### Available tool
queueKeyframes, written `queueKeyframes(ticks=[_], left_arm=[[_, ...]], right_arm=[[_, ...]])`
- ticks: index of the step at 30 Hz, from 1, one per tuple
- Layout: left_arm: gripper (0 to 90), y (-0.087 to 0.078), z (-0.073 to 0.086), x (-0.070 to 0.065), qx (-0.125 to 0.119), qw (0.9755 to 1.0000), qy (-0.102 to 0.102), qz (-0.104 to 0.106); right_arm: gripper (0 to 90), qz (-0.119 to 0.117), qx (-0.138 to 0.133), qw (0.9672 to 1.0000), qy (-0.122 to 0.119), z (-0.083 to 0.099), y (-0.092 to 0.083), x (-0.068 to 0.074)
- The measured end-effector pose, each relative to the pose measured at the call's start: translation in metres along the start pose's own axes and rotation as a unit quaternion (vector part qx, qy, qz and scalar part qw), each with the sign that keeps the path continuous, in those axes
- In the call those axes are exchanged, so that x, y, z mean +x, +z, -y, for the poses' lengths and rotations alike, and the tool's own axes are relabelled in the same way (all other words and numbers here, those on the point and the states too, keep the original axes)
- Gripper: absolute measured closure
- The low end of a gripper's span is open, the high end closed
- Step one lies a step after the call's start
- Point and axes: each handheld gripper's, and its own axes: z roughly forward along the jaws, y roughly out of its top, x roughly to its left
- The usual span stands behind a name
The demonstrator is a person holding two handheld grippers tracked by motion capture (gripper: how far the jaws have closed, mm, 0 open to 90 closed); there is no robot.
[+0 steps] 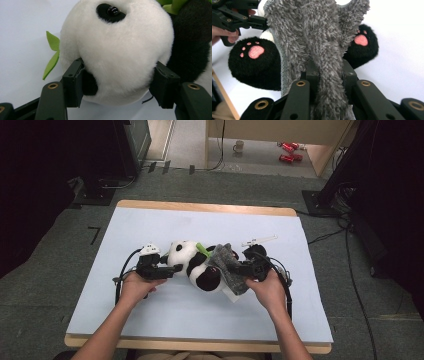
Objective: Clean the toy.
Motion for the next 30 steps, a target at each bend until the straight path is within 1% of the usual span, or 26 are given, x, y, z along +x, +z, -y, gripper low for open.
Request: queueKeyframes(ticks=[3,6,8,11,14,17,19,21,24,27,28,29,30], left_arm=[[36.8,0.0,0.0,0.0,0.0,1.0,-0.001,0.0],[36.8,0.0,0.0,0.0,-0.001,1.0,-0.001,-0.002],[36.8,0.0,0.0,-0.001,-0.001,1.0,-0.002,-0.001],[36.7,0.0,0.0,-0.001,-0.001,1.0,-0.001,-0.002],[36.7,0.0,0.0,-0.001,-0.001,1.0,-0.001,-0.002],[36.5,0.0,0.0,-0.001,-0.003,1.0,0.002,-0.002],[36.4,0.0,0.0,-0.001,-0.003,1.0,0.002,-0.002],[36.5,0.0,0.0,-0.001,-0.003,1.0,0.001,-0.001],[36.5,0.0,0.0,0.0,-0.005,1.0,0.001,0.0],[36.4,0.0,0.0,0.0,-0.005,1.0,0.0,0.002],[36.3,0.0,0.001,0.001,-0.004,1.0,0.003,0.002],[36.2,0.0,0.001,0.0,-0.005,1.0,0.008,0.001],[36.2,0.0,0.001,0.0,-0.004,0.9999,0.009,0.001]], right_arm=[[74.7,-0.008,-0.012,0.9999,0.009,-0.001,-0.005,-0.001],[74.7,-0.012,-0.03,0.9995,-0.005,-0.011,-0.017,0.007],[74.6,-0.02,-0.044,0.9987,-0.014,-0.018,-0.026,0.013],[74.6,-0.019,-0.052,0.998,-0.03,-0.029,-0.035,0.022],[74.6,-0.033,-0.066,0.9964,-0.042,-0.04,-0.043,0.033],[74.6,-0.049,-0.072,0.9947,-0.054,-0.048,-0.046,0.044],[74.6,-0.062,-0.074,0.9934,-0.062,-0.051,-0.045,0.052],[74.6,-0.065,-0.07,0.993,-0.069,-0.052,-0.041,0.057],[74.6,-0.07,-0.049,0.9939,-0.07,-0.051,-0.027,0.059],[74.5,-0.069,-0.022,0.9951,-0.067,-0.044,-0.01,0.059],[74.1,-0.059,-0.015,0.9957,-0.07,-0.041,-0.004,0.057],[73.8,-0.042,-0.01,0.9961,-0.078,-0.037,0.001,0.056],[73.8,-0.038,-0.014,0.996,-0.079,-0.034,0.005,0.052]])
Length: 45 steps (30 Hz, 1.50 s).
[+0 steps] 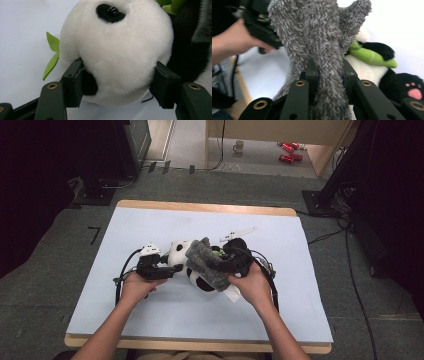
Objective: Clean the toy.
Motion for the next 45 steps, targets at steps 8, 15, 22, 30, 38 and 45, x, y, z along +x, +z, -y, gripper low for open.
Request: queueKeyframes(ticks=[8,15,22,30,38,45], left_arm=[[36.3,0.0,0.0,0.001,-0.003,1.0,-0.001,0.003],[38.2,0.0,-0.001,0.001,-0.003,1.0,-0.005,0.001],[45.5,-0.002,-0.004,-0.004,0.002,0.9999,-0.005,-0.01],[51.9,-0.008,-0.013,-0.019,0.039,0.9986,-0.031,-0.021],[51.6,-0.013,-0.016,-0.031,0.065,0.9958,-0.058,-0.028],[48.6,-0.014,-0.015,-0.03,0.061,0.9967,-0.047,-0.027]], right_arm=[[74.5,0.036,-0.001,0.9988,0.035,0.019,0.001,-0.027],[74.5,0.052,0.0,0.9968,0.061,0.028,-0.009,-0.044],[74.3,0.031,-0.059,0.9957,0.064,0.011,-0.044,-0.036],[74.3,-0.005,-0.086,0.9959,0.025,-0.011,-0.055,0.001],[74.1,-0.041,-0.046,0.9981,-0.008,-0.005,-0.026,0.038],[74.3,-0.026,-0.003,0.9996,0.009,0.023,0.002,0.029]])
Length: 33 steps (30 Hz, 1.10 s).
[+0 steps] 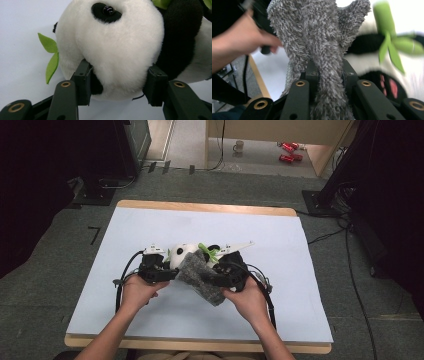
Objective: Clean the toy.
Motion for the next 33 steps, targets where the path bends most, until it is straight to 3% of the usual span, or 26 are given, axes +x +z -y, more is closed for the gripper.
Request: queueKeyframes(ticks=[2,7,9,14,15,18,21,26,33], left_arm=[[47.5,0.0,0.0,0.0,-0.001,1.0,0.008,0.0],[40.6,-0.001,0.0,-0.001,-0.024,0.9991,0.036,0.005],[35.5,-0.003,0.0,0.001,-0.04,0.9977,0.053,0.011],[31.8,-0.008,-0.001,0.007,-0.054,0.9959,0.066,0.028],[31.7,-0.01,-0.001,0.009,-0.068,0.9942,0.076,0.033],[31.5,-0.013,-0.002,0.013,-0.079,0.9918,0.091,0.043],[30.2,-0.014,-0.003,0.018,-0.085,0.9911,0.092,0.046],[29.6,-0.011,-0.006,0.035,-0.08,0.9935,0.065,0.048],[28.1,0.001,-0.016,0.039,-0.102,0.989,0.076,0.075]], right_arm=[[74.4,-0.012,-0.002,0.9999,0.009,0.006,0.001,-0.006],[74.7,0.029,0.003,0.9995,-0.009,0.008,-0.003,-0.011],[74.8,0.029,-0.002,0.9996,-0.004,0.008,-0.004,-0.017],[74.8,0.03,-0.012,0.9994,0.011,0.004,-0.009,-0.028],[74.7,0.031,-0.014,0.9993,0.012,0.002,-0.009,-0.031],[74.7,0.032,-0.018,0.9992,0.018,-0.003,-0.012,-0.037],[74.7,0.036,-0.018,0.999,0.021,-0.008,-0.013,-0.044],[74.7,0.035,-0.025,0.9985,0.035,-0.015,-0.013,-0.057],[74.6,0.04,-0.024,0.9979,0.046,-0.026,-0.015,-0.072]])
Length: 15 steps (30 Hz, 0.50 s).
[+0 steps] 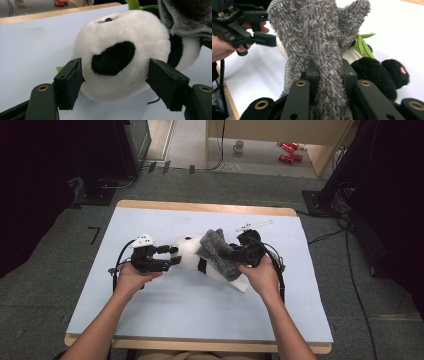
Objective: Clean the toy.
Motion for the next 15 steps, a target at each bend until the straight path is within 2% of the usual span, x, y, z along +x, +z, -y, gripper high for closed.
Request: queueKeyframes(ticks=[1,2,3,4,7,10,13,15], left_arm=[[28.1,0.003,-0.001,0.0,-0.005,0.9999,0.011,0.005],[27.8,0.003,-0.001,0.0,-0.005,0.9999,0.011,0.005],[26.3,0.007,-0.001,0.002,-0.011,0.9994,0.032,0.008],[25.4,0.01,-0.002,0.003,-0.012,0.9992,0.038,0.008],[22.5,0.021,-0.001,0.008,-0.017,0.999,0.038,0.014],[25.9,0.028,0.002,0.006,-0.021,0.9988,0.044,0.005],[38.6,0.029,0.0,0.0,-0.019,0.9997,0.013,-0.013],[47.3,0.026,-0.001,-0.005,-0.01,0.9997,0.004,-0.024]], right_arm=[[74.6,0.001,-0.002,1.0,0.002,-0.002,0.0,-0.002],[74.6,0.002,-0.002,1.0,0.005,-0.004,0.001,-0.004],[74.6,0.003,-0.004,1.0,0.004,-0.005,0.001,-0.006],[74.6,0.004,-0.004,1.0,0.007,-0.007,0.002,-0.006],[74.5,0.009,-0.01,0.9999,0.01,-0.01,0.004,-0.01],[74.5,0.017,-0.018,0.9995,0.017,-0.014,0.006,-0.014],[74.5,0.026,-0.023,0.9991,0.023,-0.018,0.007,-0.018],[74.6,0.029,-0.023,0.9991,0.023,-0.021,0.008,-0.019]])
